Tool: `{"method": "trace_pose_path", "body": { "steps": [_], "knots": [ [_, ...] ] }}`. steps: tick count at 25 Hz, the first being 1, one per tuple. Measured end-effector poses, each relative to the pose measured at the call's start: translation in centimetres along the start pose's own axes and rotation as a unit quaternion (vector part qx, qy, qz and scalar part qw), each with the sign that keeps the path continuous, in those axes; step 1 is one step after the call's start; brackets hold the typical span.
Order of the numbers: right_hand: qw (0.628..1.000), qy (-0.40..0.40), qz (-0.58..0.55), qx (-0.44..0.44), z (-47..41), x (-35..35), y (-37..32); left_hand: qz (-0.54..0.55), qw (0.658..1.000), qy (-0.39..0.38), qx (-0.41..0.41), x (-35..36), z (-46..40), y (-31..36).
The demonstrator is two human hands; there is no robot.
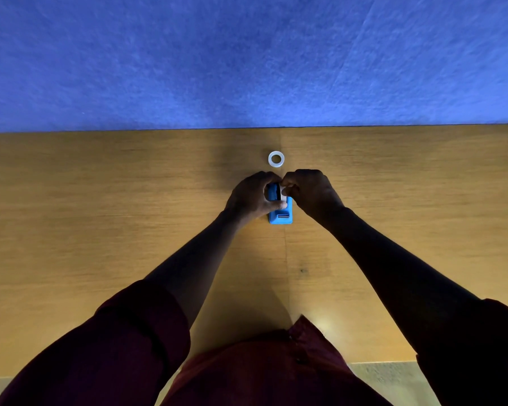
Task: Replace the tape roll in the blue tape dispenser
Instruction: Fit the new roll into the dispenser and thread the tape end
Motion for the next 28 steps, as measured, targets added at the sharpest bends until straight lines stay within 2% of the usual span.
{"method": "trace_pose_path", "body": {
  "steps": [11, 22, 28],
  "knots": [
    [1.0, -0.008, 0.008, 0.005, -0.6, -0.3, 0.0, -0.007, 1.0, -0.004, 0.002, 0.1, -0.2, 0.0],
    [0.997, -0.005, 0.068, -0.03, -0.8, 0.3, -0.5, -0.002, 1.0, -0.007, -0.003, 0.0, -0.2, -0.1],
    [0.999, 0.018, 0.043, -0.008, -1.0, 0.3, 0.1, -0.001, 1.0, -0.008, -0.002, -0.1, -0.2, -0.1]
  ]
}}
Point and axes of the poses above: each hand's wrist, its own z-axis away from the middle knuckle, its own x-axis out of the palm, y = z × x, the point moved 10 cm from there along -z, towards the middle knuckle, and after that the axes turned 3 degrees about x, right-handed, at the moved point
